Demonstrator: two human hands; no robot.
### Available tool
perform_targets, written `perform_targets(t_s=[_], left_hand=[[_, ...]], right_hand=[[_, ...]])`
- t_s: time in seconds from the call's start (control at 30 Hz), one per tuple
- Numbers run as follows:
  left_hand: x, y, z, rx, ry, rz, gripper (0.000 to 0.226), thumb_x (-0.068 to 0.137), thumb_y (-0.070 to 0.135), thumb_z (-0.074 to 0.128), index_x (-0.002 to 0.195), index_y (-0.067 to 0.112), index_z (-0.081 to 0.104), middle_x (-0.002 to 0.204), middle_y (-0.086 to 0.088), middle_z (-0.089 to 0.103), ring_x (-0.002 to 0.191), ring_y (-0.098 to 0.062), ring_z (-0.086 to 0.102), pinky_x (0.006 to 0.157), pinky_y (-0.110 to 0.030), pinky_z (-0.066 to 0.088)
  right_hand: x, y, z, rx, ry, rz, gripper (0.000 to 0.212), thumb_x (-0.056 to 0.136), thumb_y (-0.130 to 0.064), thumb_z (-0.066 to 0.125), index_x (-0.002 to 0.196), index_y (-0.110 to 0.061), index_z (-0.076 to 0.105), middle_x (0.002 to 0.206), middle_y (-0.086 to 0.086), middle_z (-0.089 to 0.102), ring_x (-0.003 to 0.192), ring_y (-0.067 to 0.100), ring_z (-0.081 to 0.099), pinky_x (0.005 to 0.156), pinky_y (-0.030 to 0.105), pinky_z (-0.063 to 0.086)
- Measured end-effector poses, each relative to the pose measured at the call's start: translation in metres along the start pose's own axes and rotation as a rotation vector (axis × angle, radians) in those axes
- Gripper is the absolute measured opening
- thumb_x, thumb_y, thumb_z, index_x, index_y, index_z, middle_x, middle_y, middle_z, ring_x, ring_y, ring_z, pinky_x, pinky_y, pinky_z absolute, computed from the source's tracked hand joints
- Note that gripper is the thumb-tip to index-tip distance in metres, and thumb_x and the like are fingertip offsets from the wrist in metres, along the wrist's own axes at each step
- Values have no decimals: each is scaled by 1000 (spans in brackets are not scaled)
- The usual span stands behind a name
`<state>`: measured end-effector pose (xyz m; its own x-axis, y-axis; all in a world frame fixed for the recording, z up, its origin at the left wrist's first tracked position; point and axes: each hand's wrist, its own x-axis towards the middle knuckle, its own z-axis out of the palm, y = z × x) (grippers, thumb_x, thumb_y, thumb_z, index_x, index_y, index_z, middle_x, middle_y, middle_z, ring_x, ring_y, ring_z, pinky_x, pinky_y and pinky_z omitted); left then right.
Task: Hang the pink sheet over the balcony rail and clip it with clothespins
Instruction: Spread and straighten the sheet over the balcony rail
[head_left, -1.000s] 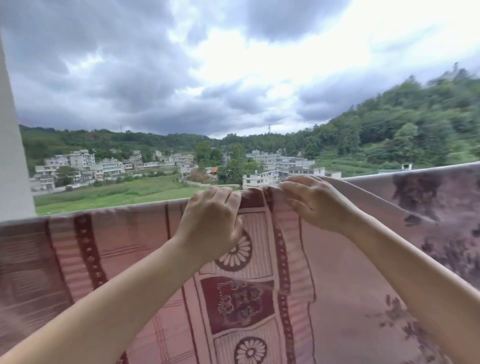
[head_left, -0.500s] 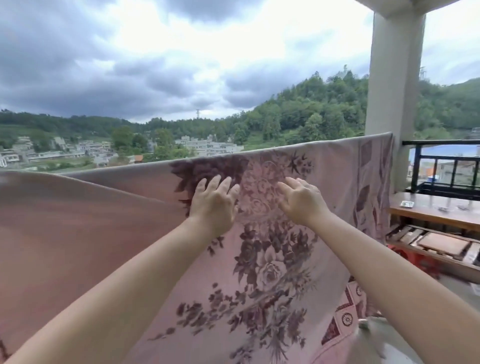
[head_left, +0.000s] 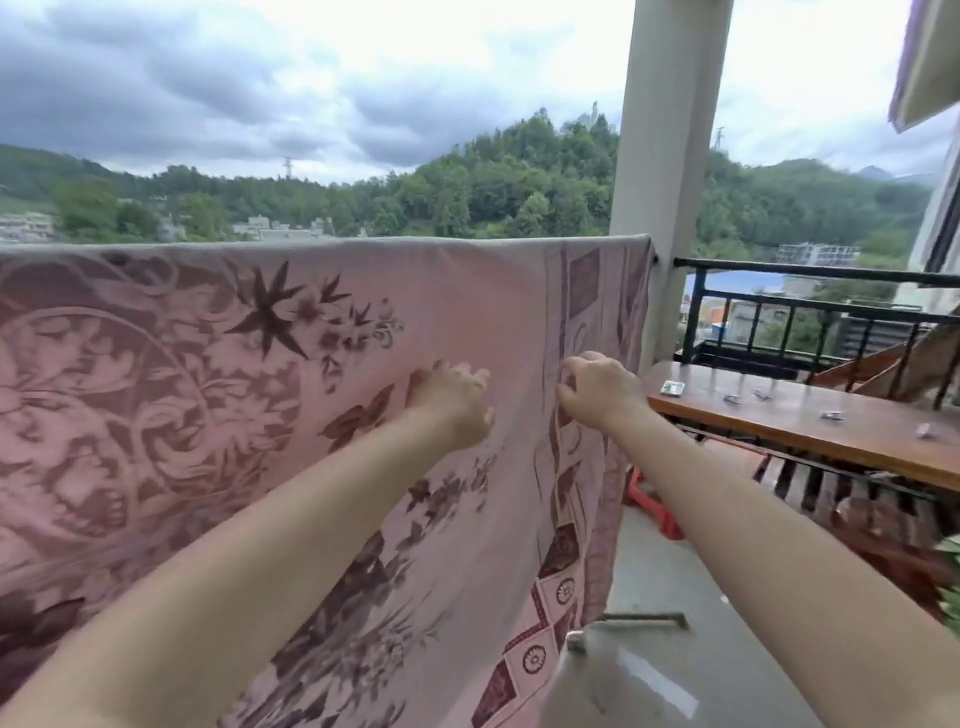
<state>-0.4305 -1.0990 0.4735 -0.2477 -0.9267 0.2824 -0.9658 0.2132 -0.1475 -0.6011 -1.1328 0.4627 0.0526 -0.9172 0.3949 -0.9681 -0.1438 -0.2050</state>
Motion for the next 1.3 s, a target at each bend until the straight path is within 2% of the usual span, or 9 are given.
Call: perform_targets(t_s=[0.23,0.47,0.7,0.8,0.93,1.0,1.07,1.17,1.3], left_hand=[[174,70,20,1,64,46,40,91,35,40,122,11,43,127,-12,48,119,-30,42,94,-40,38],[323,159,74,-15,104,62,48,92,37,35,133,12,33,144,-10,33,135,-25,27,110,-43,24],[458,205,80,57,165,-123,52,92,35,35,138,12,27,147,-11,29,137,-25,22,113,-42,21],[501,209,70,113,305,-127,50,89,32,44,133,9,39,142,-13,39,133,-27,32,108,-42,27],[548,216,56,243,544,-101,41,76,23,65,111,2,60,114,-16,64,107,-33,58,90,-46,47],[569,223,54,229,524,-132,40,88,23,52,122,3,51,124,-13,57,117,-29,49,99,-43,38],[594,225,55,252,564,-173,33,92,20,46,119,4,54,122,-11,57,116,-27,47,99,-39,35],[616,225,54,293,611,-224,23,86,18,57,100,2,65,106,-13,64,104,-29,54,92,-41,42],[648,232,60,281,621,-261,24,76,22,70,89,2,69,87,-13,67,87,-32,62,79,-43,49]], right_hand=[[135,132,6,-105,46,42,37,86,-27,42,118,-10,51,124,11,52,116,30,46,92,41,41],[254,262,51,-36,90,-36,38,85,-29,46,119,-12,51,126,10,52,118,27,45,94,40,39],[407,362,65,85,127,-138,36,87,-29,46,114,-7,54,121,11,56,113,31,49,91,41,42],[475,380,67,185,197,-164,40,87,-27,46,119,-3,50,121,16,55,114,33,48,91,42,43],[551,399,66,309,347,-114,42,88,-22,46,121,4,45,119,25,55,113,37,49,92,41,41],[581,412,68,373,292,-86,37,88,-23,46,113,5,48,115,28,55,109,39,50,88,40,41],[607,426,72,479,206,-139,39,87,-28,51,110,3,50,111,23,57,104,36,53,80,37,41],[625,442,72,665,139,-283,43,81,-31,62,105,2,50,90,9,55,83,25,53,58,26,37],[654,462,76,852,95,-490,16,80,-17,65,76,-8,52,65,7,53,52,12,50,50,21,41]])
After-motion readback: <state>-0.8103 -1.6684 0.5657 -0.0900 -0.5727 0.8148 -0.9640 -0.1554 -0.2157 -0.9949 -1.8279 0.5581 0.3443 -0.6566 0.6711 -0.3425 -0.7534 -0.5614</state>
